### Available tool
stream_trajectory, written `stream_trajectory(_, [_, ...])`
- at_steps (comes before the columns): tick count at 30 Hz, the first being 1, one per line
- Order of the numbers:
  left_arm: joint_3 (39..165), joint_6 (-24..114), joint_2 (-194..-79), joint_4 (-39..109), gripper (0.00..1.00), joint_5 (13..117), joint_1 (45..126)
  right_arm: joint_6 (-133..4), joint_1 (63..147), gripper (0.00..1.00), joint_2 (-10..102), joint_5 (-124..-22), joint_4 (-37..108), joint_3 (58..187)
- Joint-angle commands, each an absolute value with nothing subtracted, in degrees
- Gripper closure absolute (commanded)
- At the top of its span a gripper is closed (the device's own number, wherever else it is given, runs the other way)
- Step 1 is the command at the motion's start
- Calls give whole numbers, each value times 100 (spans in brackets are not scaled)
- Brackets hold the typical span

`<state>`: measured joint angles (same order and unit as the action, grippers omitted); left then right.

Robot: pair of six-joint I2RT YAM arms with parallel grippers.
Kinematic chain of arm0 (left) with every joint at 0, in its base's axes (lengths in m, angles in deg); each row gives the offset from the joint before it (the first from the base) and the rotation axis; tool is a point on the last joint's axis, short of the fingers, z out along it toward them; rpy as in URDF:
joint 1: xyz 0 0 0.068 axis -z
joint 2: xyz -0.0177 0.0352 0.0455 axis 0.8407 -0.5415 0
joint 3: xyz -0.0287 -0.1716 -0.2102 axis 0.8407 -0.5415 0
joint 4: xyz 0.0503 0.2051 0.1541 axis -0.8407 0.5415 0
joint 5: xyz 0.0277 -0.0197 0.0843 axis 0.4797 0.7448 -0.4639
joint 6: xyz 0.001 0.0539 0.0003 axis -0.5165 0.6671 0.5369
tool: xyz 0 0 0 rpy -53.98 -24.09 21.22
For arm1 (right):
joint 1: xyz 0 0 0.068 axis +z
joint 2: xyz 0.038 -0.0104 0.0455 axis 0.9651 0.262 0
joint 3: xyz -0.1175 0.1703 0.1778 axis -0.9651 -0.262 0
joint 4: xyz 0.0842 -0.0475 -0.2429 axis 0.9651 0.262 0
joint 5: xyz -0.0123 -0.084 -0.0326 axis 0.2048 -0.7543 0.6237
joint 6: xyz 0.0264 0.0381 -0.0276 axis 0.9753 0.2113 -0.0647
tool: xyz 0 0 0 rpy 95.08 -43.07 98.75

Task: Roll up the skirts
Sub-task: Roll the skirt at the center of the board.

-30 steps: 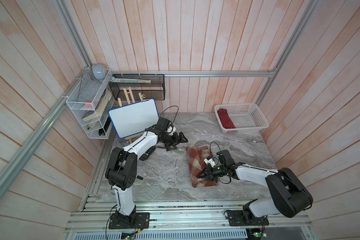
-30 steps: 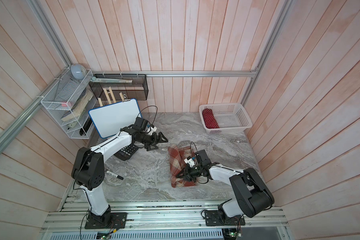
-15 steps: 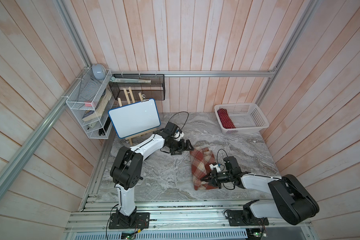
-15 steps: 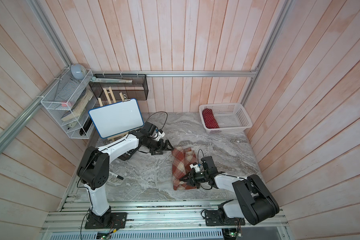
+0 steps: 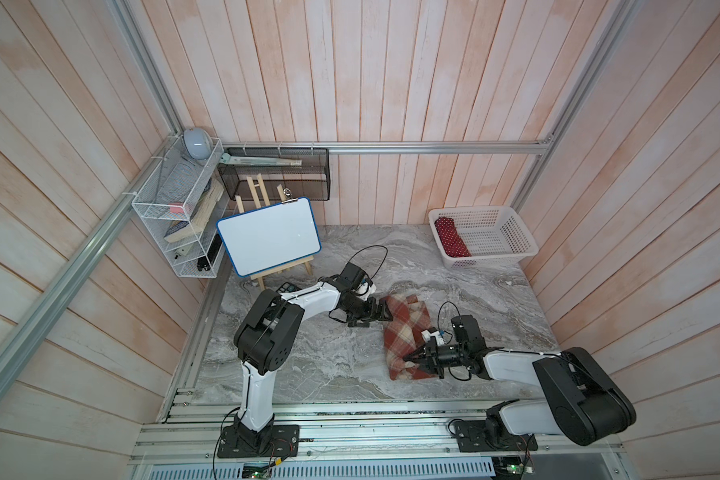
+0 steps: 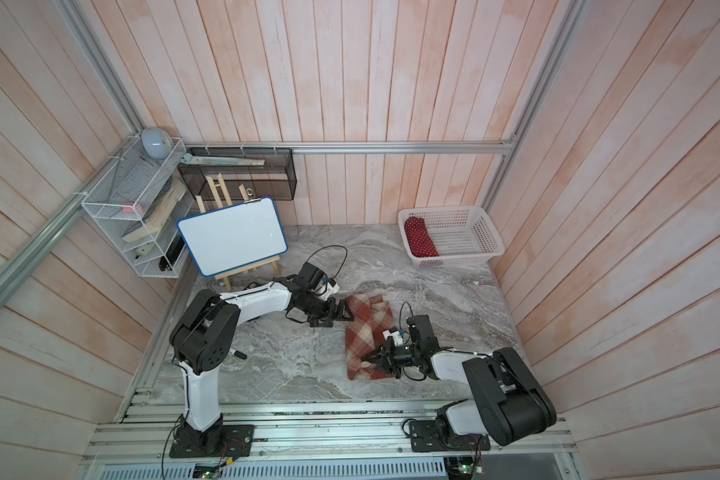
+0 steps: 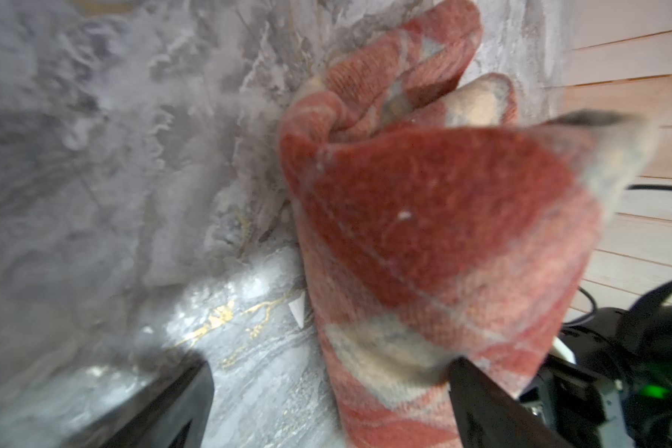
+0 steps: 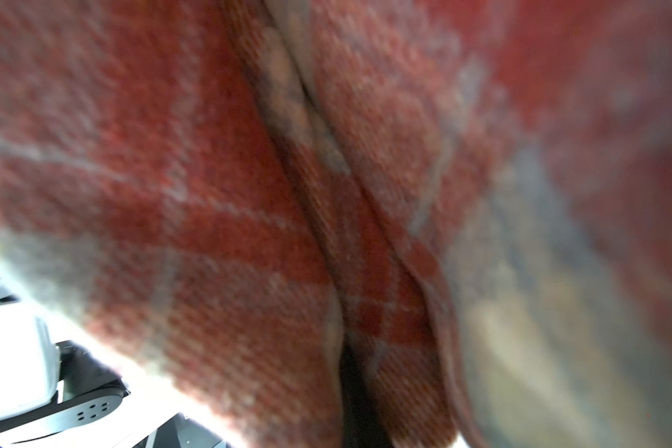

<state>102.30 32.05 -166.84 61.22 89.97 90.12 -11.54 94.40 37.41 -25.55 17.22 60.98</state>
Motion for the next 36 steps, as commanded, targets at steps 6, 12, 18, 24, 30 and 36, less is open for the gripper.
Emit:
stream_trajectory(6, [9941, 2648, -16500, 4783, 0, 9123, 9003, -801, 9284, 100, 4161, -2448, 1465, 5735])
stream_trajectory(12, [9871, 2477, -16484, 4223, 0, 9250, 9017, -1014, 9274, 100, 4202, -2448, 1766, 5864])
stream_trajectory(18, [9883, 2449, -16740, 3996, 0, 9470, 9067, -1042, 9200, 100, 4274, -2411, 1792, 5914])
stream_trajectory(24, [9687, 2458, -16861, 3848, 3, 9569, 9088, -876, 9048, 100, 4274, -2276, 1629, 5963])
stream_trajectory(30, [9506, 2421, -17056, 3683, 7, 9716, 9104, -770, 8953, 100, 4203, -2251, 1551, 5893])
stream_trajectory(36, [9502, 2397, -17153, 3560, 7, 9717, 9120, -794, 8949, 100, 4226, -2158, 1523, 5846])
